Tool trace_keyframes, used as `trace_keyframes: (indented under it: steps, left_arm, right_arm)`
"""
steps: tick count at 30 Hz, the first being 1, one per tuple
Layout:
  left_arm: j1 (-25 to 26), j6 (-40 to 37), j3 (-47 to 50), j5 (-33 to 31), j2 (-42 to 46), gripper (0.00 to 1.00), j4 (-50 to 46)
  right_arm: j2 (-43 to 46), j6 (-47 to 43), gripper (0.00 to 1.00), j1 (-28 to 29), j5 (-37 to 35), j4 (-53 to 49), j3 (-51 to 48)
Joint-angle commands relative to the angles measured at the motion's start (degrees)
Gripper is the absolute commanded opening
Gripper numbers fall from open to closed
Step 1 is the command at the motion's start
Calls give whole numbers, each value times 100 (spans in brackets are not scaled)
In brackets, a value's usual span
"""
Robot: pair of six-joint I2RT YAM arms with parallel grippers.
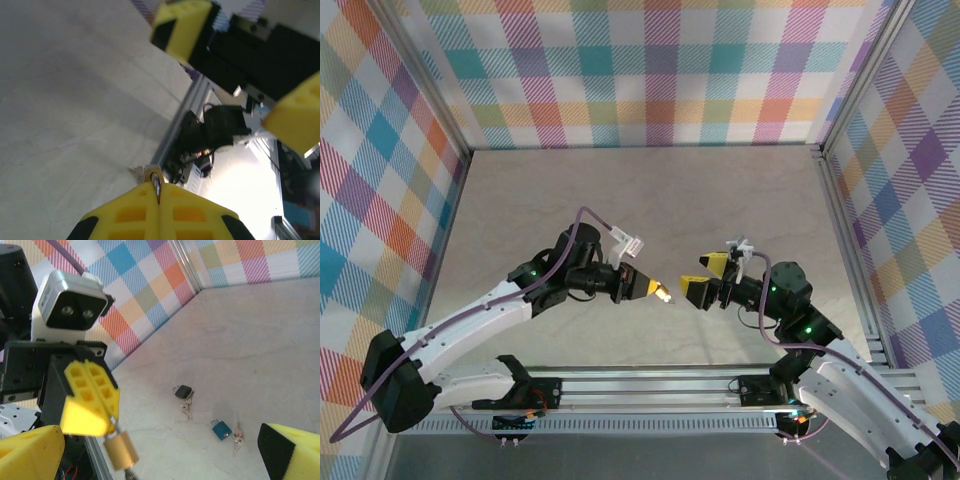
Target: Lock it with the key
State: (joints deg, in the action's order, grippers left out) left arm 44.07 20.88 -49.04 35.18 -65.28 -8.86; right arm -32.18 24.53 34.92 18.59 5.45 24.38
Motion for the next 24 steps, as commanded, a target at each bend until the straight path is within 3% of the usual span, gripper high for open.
trace_keyframes:
  steps: [1,12,24]
  left_arm:
    - [-176,467,-246,-147,-160,0,679]
    - [-478,1223,-372,85,-682,0,1363]
    - [-593,1491,-194,158,-829,0,1755]
  right_arm:
    - [186,130,99,-27,-185,8,-132]
    - [88,381,99,-97,-220,195,-364]
    - [-594,1010,99,-388,415,886,-346]
